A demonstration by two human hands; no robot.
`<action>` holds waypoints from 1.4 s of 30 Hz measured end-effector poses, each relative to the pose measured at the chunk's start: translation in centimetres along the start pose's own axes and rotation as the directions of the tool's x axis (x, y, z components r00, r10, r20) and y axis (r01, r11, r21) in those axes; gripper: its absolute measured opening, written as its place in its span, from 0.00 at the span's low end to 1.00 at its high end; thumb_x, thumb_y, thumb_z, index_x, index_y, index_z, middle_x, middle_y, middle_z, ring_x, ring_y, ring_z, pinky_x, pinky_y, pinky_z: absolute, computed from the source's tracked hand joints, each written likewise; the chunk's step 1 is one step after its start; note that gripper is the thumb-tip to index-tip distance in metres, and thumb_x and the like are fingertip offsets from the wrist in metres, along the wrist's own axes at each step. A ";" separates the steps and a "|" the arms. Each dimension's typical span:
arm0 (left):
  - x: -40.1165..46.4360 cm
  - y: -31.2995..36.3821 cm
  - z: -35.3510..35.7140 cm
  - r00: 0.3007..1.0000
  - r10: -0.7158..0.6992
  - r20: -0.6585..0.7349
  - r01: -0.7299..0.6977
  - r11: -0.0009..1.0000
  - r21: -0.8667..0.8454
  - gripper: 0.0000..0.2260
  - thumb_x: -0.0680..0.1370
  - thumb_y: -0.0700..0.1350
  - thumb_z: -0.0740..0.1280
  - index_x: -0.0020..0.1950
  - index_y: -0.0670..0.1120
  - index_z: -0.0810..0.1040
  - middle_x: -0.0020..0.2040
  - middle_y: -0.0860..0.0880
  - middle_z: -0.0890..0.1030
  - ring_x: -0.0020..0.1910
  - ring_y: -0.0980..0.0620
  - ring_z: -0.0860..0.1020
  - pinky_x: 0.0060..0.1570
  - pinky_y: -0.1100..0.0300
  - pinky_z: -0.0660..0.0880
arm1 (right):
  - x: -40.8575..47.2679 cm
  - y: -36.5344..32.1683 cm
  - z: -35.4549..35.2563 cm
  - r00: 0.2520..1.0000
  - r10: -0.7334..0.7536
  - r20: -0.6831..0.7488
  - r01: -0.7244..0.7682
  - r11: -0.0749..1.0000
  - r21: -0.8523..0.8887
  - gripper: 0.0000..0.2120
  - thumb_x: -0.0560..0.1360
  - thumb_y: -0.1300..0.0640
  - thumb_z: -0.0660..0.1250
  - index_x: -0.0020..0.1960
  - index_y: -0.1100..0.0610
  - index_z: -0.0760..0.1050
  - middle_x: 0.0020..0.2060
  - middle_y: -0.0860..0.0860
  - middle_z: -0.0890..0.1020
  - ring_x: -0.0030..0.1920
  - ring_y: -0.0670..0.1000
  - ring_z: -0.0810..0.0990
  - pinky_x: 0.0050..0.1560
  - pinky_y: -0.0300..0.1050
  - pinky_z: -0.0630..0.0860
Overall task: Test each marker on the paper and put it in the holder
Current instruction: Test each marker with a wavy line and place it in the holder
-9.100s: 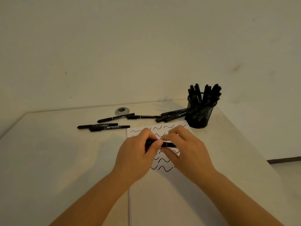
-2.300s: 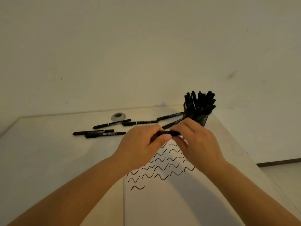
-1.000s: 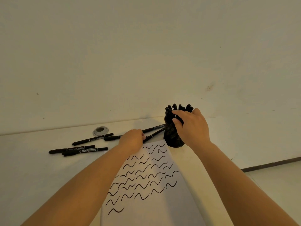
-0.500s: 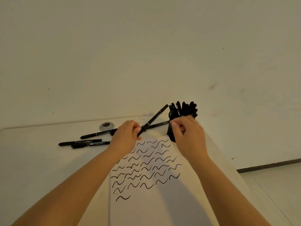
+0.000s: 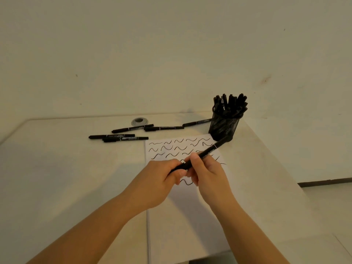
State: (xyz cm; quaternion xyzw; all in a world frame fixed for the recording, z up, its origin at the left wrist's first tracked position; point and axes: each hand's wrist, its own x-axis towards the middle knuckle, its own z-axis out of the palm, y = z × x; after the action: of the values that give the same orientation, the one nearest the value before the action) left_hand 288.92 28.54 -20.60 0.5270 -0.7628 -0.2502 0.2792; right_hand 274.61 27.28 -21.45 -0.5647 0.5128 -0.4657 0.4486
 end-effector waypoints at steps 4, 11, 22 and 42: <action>-1.9 0.0 -0.2 0.998 -0.055 0.006 0.056 0.995 -0.086 0.10 0.78 0.50 0.59 0.37 0.58 0.74 0.32 0.60 0.77 0.32 0.55 0.74 0.33 0.63 0.70 | -1.4 0.1 1.0 1.000 -0.008 -0.004 0.008 0.998 0.057 0.14 0.78 0.53 0.59 0.38 0.58 0.75 0.21 0.44 0.73 0.25 0.42 0.69 0.32 0.40 0.66; -3.4 0.1 -1.3 0.978 -0.140 0.153 0.174 0.957 -0.234 0.13 0.79 0.46 0.58 0.36 0.54 0.74 0.26 0.60 0.74 0.26 0.61 0.69 0.30 0.71 0.65 | -3.0 0.3 2.6 0.999 -0.033 0.027 0.027 0.979 0.204 0.14 0.79 0.56 0.58 0.36 0.57 0.74 0.18 0.45 0.68 0.22 0.44 0.64 0.26 0.37 0.63; -2.4 -4.9 -2.6 0.963 -0.257 -0.085 0.220 0.926 -0.307 0.12 0.80 0.45 0.56 0.40 0.50 0.75 0.33 0.58 0.82 0.36 0.60 0.78 0.42 0.66 0.74 | -0.1 1.7 -1.7 0.999 -0.032 -0.003 0.032 0.999 -0.007 0.09 0.73 0.61 0.66 0.35 0.53 0.77 0.21 0.47 0.75 0.24 0.43 0.71 0.28 0.34 0.68; -1.4 -7.5 0.1 0.980 -0.140 -0.144 0.140 0.990 -0.011 0.11 0.80 0.49 0.55 0.47 0.56 0.77 0.45 0.57 0.80 0.46 0.59 0.75 0.46 0.64 0.70 | -1.3 4.2 -1.1 0.988 -0.153 0.035 0.157 0.953 -0.257 0.03 0.67 0.54 0.61 0.35 0.49 0.72 0.29 0.52 0.77 0.24 0.43 0.66 0.26 0.31 0.63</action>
State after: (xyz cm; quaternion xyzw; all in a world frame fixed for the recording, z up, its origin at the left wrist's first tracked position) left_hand 294.26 27.45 -25.91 0.5961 -0.7013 -0.2305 0.3156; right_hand 272.84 28.26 -25.46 -0.6604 0.5201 -0.4244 0.3366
